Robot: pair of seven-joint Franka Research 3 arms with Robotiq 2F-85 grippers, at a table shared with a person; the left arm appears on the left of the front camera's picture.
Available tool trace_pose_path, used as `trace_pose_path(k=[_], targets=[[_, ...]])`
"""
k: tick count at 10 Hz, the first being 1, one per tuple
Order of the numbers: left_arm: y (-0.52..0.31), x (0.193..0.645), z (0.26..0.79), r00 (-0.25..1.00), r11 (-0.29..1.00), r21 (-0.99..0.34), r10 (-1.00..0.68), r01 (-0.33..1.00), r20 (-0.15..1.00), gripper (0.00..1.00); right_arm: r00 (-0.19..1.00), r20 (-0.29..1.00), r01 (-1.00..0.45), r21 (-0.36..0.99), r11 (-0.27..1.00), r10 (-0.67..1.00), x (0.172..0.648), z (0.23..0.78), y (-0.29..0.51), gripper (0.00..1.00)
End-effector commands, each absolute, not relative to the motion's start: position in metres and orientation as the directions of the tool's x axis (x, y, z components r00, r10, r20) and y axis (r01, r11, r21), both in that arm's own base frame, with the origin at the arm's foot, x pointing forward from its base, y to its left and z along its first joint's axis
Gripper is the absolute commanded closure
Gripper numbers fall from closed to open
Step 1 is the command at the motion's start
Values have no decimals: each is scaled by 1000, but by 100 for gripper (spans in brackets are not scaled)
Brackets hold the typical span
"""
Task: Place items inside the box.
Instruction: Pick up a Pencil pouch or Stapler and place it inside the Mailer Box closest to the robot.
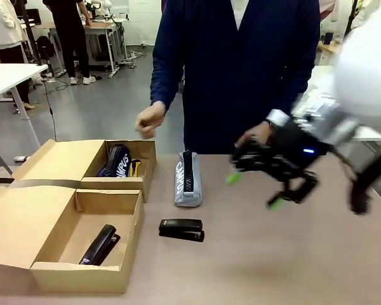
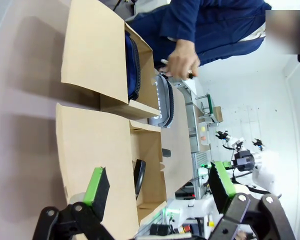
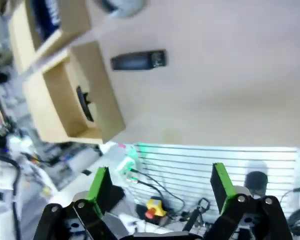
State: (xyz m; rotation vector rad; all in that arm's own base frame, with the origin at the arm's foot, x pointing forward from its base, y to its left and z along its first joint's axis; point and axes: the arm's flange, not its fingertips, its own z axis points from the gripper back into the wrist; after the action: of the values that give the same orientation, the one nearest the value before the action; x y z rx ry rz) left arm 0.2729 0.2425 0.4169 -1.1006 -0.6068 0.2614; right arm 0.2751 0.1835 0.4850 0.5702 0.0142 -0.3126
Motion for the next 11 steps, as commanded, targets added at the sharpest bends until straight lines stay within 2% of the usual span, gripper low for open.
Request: trace_pose_path(k=[1,4,5,6,7,8,9,10,11], targets=[[242,274,417,798,436,-891,488,127,353,0,887,-128,426,599,678,-444,246,475,91,0],[242,274,417,798,436,-891,488,127,353,0,801,-184,524,677,517,-570,207,455,9,0],[242,274,417,798,436,-891,488,127,353,0,800,-217,521,714,467,-560,196,446,-14,0],[242,274,417,798,436,-891,488,127,353,0,791,-302,540,754,375,-532,185,431,-45,0],[242,274,417,798,436,-891,488,127,353,0,815,-327,478,846,236,-478,171,418,-67,0],[242,274,417,798,436,-891,488,127,353,0,821,-355,451,884,125,-448,160,404,-79,0],[242,274,417,798,436,-891,488,127,353,0,822,-375,452,887,91,-429,156,393,-79,0],[242,274,417,798,436,-891,488,127,353,0,784,-328,507,827,241,-527,221,514,-111,0],[242,274,417,798,436,-891,488,127,353,0,784,-328,507,827,241,-527,221,514,-111,0]])
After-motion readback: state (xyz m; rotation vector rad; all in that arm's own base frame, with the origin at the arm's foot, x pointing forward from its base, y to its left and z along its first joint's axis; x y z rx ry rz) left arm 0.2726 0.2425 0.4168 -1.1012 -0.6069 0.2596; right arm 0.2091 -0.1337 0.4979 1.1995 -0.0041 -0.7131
